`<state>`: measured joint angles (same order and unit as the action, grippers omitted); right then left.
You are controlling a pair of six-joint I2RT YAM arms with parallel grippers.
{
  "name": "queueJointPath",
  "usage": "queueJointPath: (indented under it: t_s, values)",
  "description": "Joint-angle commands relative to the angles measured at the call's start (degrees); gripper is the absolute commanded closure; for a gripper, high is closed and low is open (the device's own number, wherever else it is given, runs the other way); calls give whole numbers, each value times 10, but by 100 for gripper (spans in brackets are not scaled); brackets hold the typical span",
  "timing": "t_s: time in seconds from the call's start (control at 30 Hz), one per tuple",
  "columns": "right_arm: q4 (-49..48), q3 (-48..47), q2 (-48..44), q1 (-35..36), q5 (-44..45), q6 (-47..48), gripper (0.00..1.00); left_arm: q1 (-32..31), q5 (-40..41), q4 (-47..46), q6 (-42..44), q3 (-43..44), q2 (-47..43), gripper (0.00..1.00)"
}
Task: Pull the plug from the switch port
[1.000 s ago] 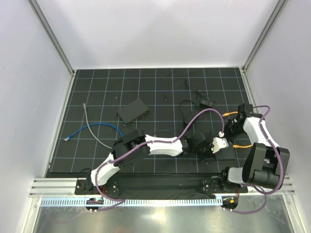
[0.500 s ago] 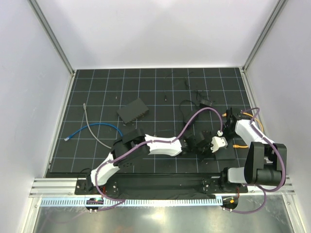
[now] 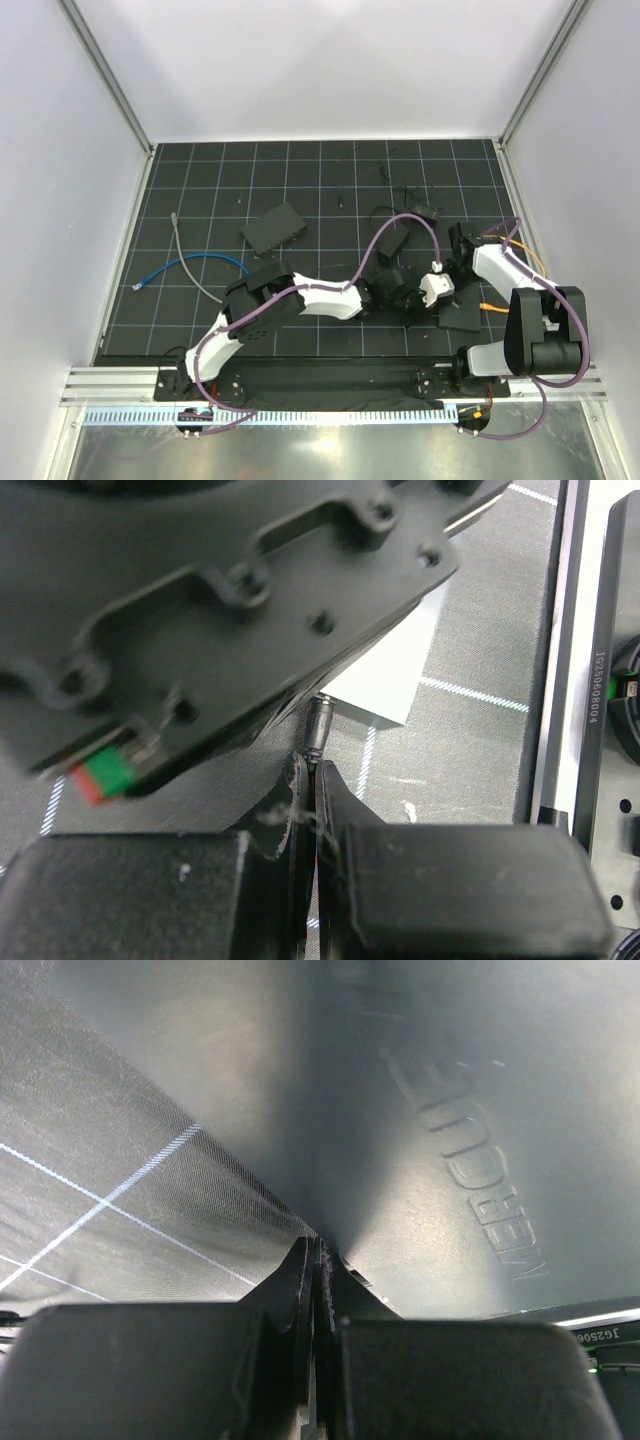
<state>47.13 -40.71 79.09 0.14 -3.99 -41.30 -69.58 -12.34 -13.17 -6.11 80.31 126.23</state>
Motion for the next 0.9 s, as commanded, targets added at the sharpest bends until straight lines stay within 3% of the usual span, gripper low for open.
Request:
queueJointPath:
  t_s: [0.0,0.33,0.53,0.73,0.77,0.87]
  values:
    - [12,10,-1,-9,158,-10,99,31,18,36,-9,-36,-41,100]
    - [5,-6,12,-1,148,-4,99,38,-5,21,-17,-47,-44,100]
    - [43,-65,-12,28,131,15,97,38,-21,22,-20,-39,-41,100]
    - [66,-100,-44,28,89,34,80,39,-45,41,-9,-25,-36,100]
    - [69,-98,-46,28,68,36,70,39,-54,44,-7,-24,-37,100]
    - [79,-91,-58,28,48,46,54,41,-79,50,-3,-23,-37,100]
